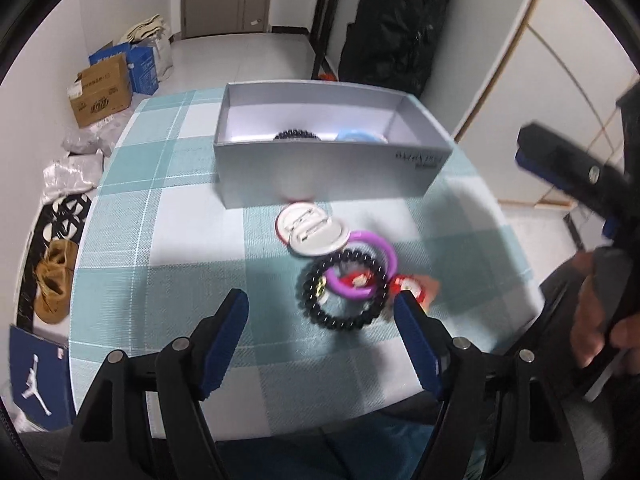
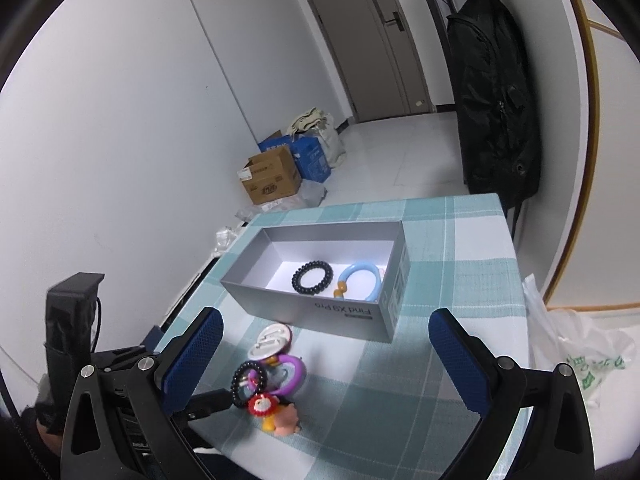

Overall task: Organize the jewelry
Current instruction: 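Withdraw both grippers from the box back toward the pile, then grasp the black beaded bracelet with the left gripper while the right gripper grasps the red toy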

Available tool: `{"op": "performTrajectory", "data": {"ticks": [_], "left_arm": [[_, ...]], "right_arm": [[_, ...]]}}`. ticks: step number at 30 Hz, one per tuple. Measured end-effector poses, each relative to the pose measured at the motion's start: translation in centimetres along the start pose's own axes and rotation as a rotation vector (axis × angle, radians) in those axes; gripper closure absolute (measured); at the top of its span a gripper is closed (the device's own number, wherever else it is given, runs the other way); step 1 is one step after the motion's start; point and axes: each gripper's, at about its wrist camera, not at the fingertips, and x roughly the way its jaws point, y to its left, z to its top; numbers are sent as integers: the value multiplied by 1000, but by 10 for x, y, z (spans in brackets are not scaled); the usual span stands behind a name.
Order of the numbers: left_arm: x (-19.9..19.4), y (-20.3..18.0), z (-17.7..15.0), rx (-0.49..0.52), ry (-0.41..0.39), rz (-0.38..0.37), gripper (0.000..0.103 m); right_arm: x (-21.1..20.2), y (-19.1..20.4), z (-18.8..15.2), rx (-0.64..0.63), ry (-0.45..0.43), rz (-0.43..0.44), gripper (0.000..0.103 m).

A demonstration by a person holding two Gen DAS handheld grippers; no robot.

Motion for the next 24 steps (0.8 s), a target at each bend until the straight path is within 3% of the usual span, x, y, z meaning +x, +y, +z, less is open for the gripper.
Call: {"op": "performTrajectory", "data": {"ticks": [6, 11, 15, 24], "left_arm": [[18, -6, -9, 102, 65, 46, 32], [24, -10, 0, 184, 65, 72, 32], [33, -10, 4, 231, 84, 56, 32], [26, -5, 12, 210, 35, -21, 34]], "right_arm": [[-2, -1, -1, 5, -3, -1, 0], [-2, -1, -1, 0, -4, -3, 0], [-1, -3, -1, 9, 2, 3, 0], [-1, -4, -2, 9, 7, 13, 0]]}}
